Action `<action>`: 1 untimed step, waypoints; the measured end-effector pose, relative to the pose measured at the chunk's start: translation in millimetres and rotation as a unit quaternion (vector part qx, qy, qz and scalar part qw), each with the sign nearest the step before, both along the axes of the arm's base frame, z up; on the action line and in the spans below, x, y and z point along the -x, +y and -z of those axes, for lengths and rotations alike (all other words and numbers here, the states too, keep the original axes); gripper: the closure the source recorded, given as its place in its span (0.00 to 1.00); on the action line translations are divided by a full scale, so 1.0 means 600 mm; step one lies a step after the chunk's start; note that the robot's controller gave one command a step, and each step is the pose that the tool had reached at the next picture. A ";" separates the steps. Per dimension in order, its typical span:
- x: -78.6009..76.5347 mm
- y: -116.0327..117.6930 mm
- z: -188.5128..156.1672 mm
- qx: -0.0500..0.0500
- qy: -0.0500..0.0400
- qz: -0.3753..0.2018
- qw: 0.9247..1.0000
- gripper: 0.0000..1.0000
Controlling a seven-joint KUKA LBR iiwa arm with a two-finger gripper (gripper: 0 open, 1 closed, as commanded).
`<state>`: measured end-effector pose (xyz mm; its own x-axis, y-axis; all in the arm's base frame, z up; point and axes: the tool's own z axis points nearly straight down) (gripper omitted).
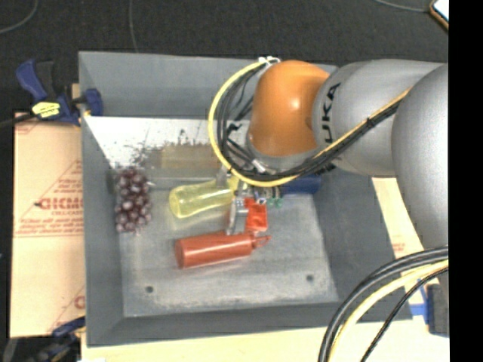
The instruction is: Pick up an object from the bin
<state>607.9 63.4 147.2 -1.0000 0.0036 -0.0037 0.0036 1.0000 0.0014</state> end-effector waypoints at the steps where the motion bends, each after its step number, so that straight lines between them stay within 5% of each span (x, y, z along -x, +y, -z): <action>1: 0.000 0.000 0.000 0.000 0.000 0.000 1.000 0.00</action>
Offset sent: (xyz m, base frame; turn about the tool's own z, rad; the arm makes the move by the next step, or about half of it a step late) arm 0.0158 0.0101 -0.0602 0.0641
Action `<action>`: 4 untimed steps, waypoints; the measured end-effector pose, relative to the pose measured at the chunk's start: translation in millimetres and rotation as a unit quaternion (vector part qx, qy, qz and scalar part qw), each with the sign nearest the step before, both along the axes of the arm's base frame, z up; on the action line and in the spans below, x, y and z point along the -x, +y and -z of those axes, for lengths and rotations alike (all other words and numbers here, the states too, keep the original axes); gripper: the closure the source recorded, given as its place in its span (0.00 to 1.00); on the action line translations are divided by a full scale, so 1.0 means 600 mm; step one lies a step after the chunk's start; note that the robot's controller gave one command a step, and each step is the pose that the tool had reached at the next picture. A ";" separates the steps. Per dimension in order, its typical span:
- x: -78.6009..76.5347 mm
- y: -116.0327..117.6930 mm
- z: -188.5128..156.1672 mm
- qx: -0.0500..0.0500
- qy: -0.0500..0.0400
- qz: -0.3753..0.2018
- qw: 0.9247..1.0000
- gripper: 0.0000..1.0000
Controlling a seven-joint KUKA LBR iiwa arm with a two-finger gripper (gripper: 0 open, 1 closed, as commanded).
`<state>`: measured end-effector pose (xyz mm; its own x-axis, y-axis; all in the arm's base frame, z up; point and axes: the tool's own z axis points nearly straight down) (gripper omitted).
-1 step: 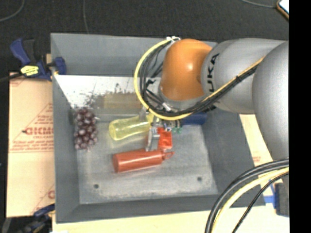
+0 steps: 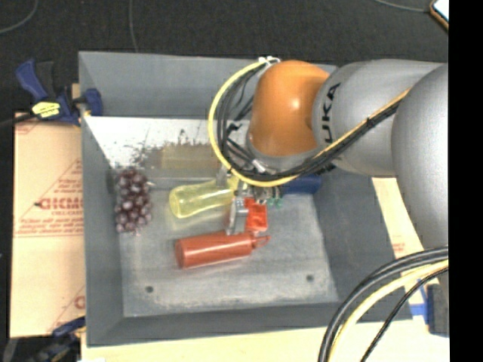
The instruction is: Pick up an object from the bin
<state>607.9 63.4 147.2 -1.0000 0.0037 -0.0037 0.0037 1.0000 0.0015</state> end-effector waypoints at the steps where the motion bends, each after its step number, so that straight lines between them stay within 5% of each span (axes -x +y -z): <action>1: -0.033 0.015 0.097 -0.001 -0.006 0.032 0.999 0.00; 2: -0.025 0.003 -0.024 0.000 -0.007 0.006 1.000 0.00; 3: -0.027 0.003 0.099 -0.001 -0.002 0.017 1.000 0.00; 4: -0.016 0.001 0.128 -0.002 -0.011 0.028 1.000 0.00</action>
Offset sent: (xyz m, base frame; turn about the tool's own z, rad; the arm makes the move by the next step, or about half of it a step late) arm 0.0118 0.0030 0.0105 0.0125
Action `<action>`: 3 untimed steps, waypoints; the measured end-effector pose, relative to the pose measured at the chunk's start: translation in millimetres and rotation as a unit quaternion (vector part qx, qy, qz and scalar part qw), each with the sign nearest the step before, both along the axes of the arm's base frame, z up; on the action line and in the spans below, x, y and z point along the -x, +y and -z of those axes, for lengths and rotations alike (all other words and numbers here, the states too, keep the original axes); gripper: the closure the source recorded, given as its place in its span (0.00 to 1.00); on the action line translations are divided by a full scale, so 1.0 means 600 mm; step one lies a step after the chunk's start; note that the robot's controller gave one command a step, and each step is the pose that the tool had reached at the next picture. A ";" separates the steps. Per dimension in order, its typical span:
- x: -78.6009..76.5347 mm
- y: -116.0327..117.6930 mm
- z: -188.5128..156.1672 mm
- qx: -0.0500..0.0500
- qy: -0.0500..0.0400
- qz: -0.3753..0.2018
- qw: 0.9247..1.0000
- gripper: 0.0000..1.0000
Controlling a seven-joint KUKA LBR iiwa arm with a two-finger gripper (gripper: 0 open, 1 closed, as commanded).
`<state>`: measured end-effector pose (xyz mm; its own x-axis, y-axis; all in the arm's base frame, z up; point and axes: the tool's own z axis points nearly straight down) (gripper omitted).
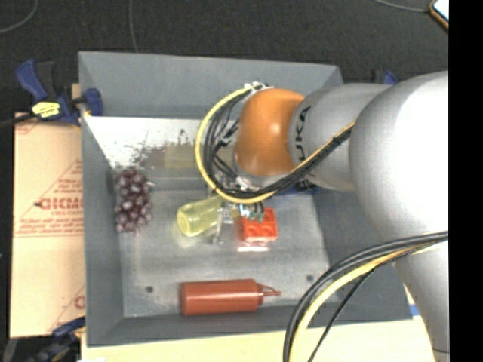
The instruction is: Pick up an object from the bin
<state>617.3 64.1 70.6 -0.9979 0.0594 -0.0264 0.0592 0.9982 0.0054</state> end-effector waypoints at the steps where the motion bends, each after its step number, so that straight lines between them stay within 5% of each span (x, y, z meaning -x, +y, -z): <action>1: -0.009 0.009 -0.027 0.000 0.001 -0.006 1.000 0.00; 3: -0.006 0.008 -0.010 0.000 -0.002 -0.011 1.000 0.00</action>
Offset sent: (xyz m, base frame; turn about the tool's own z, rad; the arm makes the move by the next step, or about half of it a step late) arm -0.0043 0.0028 0.0065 0.0204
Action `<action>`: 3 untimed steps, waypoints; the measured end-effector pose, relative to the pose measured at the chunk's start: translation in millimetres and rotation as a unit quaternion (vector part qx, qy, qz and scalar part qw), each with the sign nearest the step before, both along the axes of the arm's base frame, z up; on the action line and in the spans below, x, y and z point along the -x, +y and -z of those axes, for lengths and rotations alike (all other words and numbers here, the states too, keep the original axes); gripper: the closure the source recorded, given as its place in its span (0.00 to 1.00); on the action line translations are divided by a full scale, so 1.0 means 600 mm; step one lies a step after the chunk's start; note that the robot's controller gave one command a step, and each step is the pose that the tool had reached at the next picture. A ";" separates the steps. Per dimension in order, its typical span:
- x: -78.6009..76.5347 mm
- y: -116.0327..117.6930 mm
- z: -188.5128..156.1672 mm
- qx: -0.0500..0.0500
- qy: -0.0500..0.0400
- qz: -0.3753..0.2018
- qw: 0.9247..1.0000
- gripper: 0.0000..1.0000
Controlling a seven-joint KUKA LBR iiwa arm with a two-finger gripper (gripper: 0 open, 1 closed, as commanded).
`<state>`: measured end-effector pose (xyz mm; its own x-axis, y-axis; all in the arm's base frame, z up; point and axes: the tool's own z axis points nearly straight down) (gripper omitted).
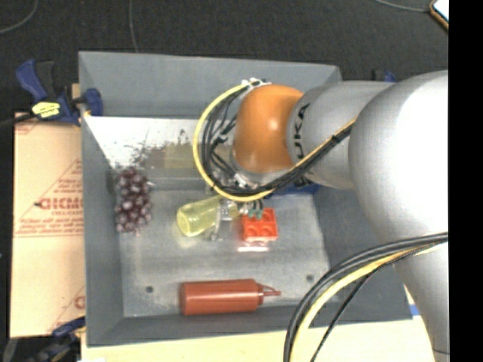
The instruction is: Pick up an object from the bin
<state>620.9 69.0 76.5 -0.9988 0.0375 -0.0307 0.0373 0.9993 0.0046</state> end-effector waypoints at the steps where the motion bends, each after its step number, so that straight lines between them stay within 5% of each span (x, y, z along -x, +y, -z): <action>1: 0.009 -0.001 -0.167 -0.002 0.000 0.032 0.999 0.00; 2: 0.010 -0.018 -0.017 0.001 0.007 0.010 1.000 0.00; 3: 0.052 0.011 -0.019 -0.004 -0.010 0.047 0.999 1.00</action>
Offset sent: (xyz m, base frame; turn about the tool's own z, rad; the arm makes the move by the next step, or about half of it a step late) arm -0.0044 -0.0097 0.0145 0.0177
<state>589.7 75.8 87.7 -0.9900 0.1314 -0.0509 0.1308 0.9913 0.0135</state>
